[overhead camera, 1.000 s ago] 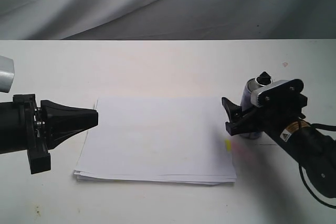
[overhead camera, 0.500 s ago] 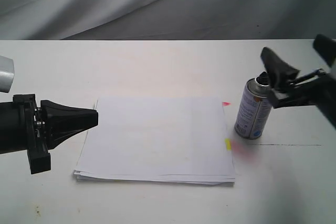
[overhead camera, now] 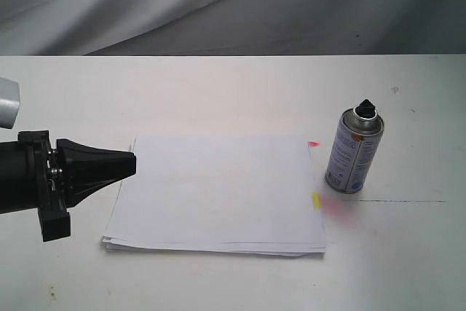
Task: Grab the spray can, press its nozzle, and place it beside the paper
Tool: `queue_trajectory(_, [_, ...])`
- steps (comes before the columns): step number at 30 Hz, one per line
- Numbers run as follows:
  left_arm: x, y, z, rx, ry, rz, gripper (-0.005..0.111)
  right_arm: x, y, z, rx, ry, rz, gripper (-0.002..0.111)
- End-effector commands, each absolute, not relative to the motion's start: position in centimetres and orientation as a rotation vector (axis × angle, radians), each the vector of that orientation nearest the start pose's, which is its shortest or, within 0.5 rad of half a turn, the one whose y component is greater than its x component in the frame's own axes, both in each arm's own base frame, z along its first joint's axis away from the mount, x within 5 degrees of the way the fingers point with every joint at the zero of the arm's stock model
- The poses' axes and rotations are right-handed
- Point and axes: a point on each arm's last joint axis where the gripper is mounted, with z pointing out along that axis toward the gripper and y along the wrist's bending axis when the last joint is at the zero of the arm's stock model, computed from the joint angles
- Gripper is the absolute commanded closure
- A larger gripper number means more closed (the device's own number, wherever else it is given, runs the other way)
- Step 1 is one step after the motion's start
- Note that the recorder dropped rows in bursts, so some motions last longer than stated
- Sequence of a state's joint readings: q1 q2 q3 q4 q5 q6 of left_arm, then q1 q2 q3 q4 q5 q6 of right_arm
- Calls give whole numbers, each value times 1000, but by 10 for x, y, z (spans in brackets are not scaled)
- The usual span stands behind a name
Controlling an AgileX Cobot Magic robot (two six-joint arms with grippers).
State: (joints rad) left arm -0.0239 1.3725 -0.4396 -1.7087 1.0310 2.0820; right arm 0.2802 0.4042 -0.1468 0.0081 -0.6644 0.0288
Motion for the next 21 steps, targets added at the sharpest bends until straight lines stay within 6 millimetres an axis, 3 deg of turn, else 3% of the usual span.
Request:
queue_trajectory(1, [202,-82,206,789,1838,-955,107,59,14,288,-62,1083,328,35])
queue_trajectory(7, [201,-81,208,795,1832,-941,107,41,8,291,-40,1006,351,47])
queue_trajectory(12, [188,-78,236,825,1731,-808,107,41,8,290,-44,1013,350,55])
queue_trajectory(18, [153,-76,282,874,1505,-643,107,41,8,290,-44,1013,350,61])
queue_trajectory(21, [121,-77,307,913,1336,-560,107,41,8,290,-44,1013,350,81])
